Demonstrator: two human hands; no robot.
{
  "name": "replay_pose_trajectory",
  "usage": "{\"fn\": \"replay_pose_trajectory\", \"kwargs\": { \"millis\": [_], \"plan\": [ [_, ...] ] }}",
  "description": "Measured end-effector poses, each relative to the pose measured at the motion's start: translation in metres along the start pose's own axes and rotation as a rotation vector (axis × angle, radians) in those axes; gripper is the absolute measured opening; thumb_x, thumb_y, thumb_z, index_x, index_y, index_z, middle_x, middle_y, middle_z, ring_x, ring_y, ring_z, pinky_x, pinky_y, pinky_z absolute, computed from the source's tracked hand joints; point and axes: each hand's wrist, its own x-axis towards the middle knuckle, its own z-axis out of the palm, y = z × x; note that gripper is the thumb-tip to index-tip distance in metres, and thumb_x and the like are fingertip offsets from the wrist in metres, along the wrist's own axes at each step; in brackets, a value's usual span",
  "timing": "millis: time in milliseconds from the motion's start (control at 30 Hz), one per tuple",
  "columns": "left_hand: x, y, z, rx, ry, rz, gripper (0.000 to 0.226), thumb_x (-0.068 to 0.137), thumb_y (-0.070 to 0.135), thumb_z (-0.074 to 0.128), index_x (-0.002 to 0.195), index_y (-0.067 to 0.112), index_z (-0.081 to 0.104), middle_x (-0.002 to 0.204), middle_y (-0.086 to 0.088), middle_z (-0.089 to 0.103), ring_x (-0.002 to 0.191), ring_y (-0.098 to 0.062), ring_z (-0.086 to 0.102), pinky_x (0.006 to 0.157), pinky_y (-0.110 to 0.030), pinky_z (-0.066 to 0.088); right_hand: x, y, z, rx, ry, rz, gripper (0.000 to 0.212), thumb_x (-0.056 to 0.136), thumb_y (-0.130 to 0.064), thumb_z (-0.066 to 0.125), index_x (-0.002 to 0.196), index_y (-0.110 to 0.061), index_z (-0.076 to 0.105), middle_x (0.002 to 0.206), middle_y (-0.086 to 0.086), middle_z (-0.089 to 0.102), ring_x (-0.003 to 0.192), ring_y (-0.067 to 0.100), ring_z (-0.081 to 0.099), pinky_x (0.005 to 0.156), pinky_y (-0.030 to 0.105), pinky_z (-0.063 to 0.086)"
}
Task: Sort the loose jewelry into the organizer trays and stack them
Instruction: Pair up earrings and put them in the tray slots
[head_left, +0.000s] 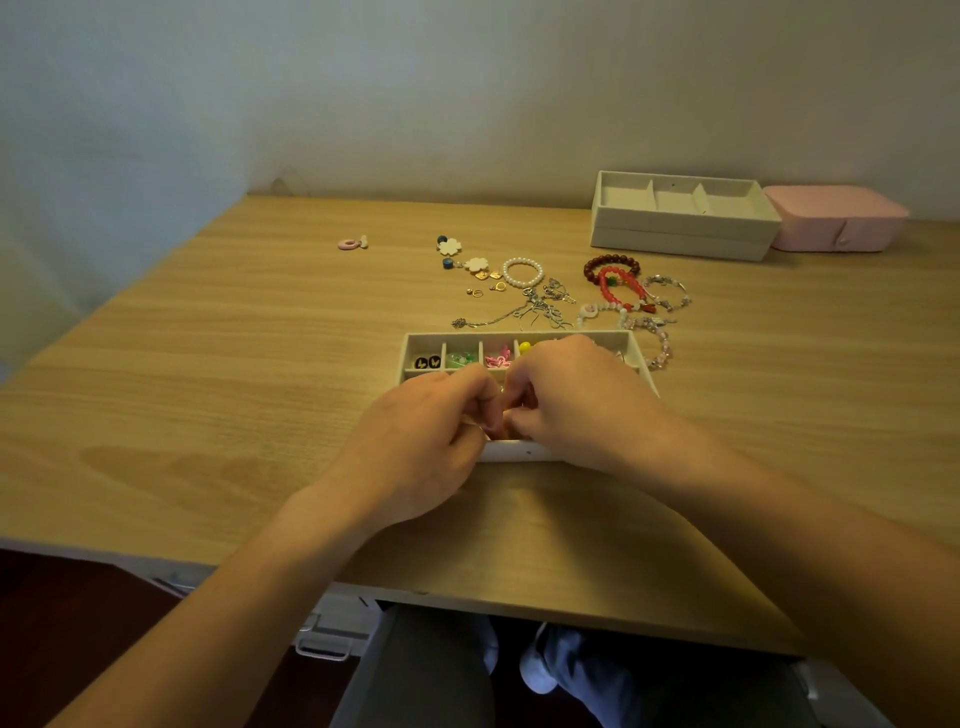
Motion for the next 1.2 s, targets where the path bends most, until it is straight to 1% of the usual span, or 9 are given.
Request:
{"fn": "replay_pose_trajectory", "kwargs": {
  "millis": [267,400,533,667,733,800,867,1033,1200],
  "plan": [
    [0.001,-0.002,-0.005,-0.151,-0.054,-0.061,0.022,0.075,0.011,0.048,0.081,0.029,0.056,0.085,0.019,0.073,0.083,-0.002,0.064,0.072,-0.029,0.048,0.007,0.009,-0.003,0.131,-0.061,0.033,0.009,0.088,-0.029,0.075,0.081,-0.024,0.078,0.074,-0.011,0.068,0.073,0.008,0.064,0.068,0.035,0.058],
    [-0.001,-0.001,-0.005,-0.194,-0.059,-0.062,0.025,0.078,0.004,0.051,0.083,0.028,0.057,0.086,0.018,0.074,0.087,-0.002,0.067,0.079,-0.034,0.052,0.009,0.013,-0.004,0.189,-0.074,0.024,0.008,0.088,-0.028,0.076,0.085,-0.022,0.081,0.075,-0.015,0.067,0.074,0.003,0.062,0.07,0.03,0.056],
    [0.002,-0.001,-0.005,-0.249,-0.052,-0.089,0.024,0.077,0.004,0.05,0.081,0.027,0.059,0.084,0.016,0.075,0.086,-0.005,0.069,0.081,-0.039,0.054,0.011,0.013,-0.002,0.19,-0.08,0.055,0.006,0.085,-0.025,0.077,0.079,-0.024,0.077,0.073,-0.013,0.067,0.071,0.002,0.062,0.062,0.023,0.052],
    [0.005,0.002,-0.015,-0.332,-0.021,-0.094,0.028,0.078,-0.008,0.053,0.081,0.019,0.061,0.082,0.009,0.077,0.08,-0.004,0.07,0.071,-0.021,0.05,0.02,0.013,-0.007,0.306,-0.043,0.081,0.005,0.084,-0.021,0.077,0.079,-0.022,0.076,0.071,-0.012,0.067,0.065,0.0,0.06,0.051,0.008,0.039],
    [0.01,-0.001,-0.026,-0.341,0.05,-0.116,0.026,0.079,-0.008,0.053,0.081,0.015,0.064,0.08,0.008,0.076,0.067,-0.011,0.064,0.059,-0.023,0.047,0.029,0.009,-0.01,0.363,-0.033,0.079,0.004,0.086,-0.021,0.076,0.083,-0.018,0.076,0.073,-0.009,0.068,0.067,0.003,0.062,0.054,0.011,0.043],
    [0.017,-0.009,-0.036,-0.311,0.131,-0.154,0.026,0.081,-0.008,0.055,0.081,0.016,0.066,0.078,0.007,0.075,0.065,-0.018,0.062,0.058,-0.031,0.047,0.04,0.004,-0.012,0.408,-0.034,0.083,0.005,0.087,-0.021,0.075,0.085,-0.017,0.075,0.075,-0.006,0.07,0.07,0.006,0.064,0.059,0.019,0.05],
    [0.028,-0.023,-0.043,-0.27,0.212,-0.217,0.025,0.083,-0.002,0.059,0.078,0.022,0.063,0.078,0.006,0.073,0.061,-0.01,0.059,0.057,-0.026,0.043,0.054,0.0,-0.014,0.468,-0.043,0.109,0.006,0.089,-0.021,0.074,0.087,-0.016,0.074,0.08,-0.002,0.071,0.075,0.01,0.066,0.065,0.025,0.055],
    [0.068,-0.086,-0.054,-0.175,0.373,-0.444,0.018,0.085,0.006,0.066,0.083,0.025,0.064,0.087,0.003,0.069,0.082,-0.015,0.062,0.074,-0.027,0.043,0.102,-0.009,-0.012,0.545,-0.037,0.184,0.006,0.093,-0.021,0.07,0.094,-0.015,0.072,0.088,0.001,0.071,0.076,0.011,0.065,0.064,0.025,0.054],
    [0.104,-0.149,-0.056,-0.057,0.322,-0.664,0.025,0.087,0.015,0.071,0.11,0.019,0.064,0.107,-0.002,0.067,0.103,-0.023,0.063,0.092,-0.036,0.05,0.157,-0.011,0.004,0.557,-0.052,0.289,0.015,0.097,-0.015,0.056,0.09,-0.017,0.069,0.091,0.007,0.07,0.077,0.017,0.065,0.057,0.027,0.051]
  ]
}}
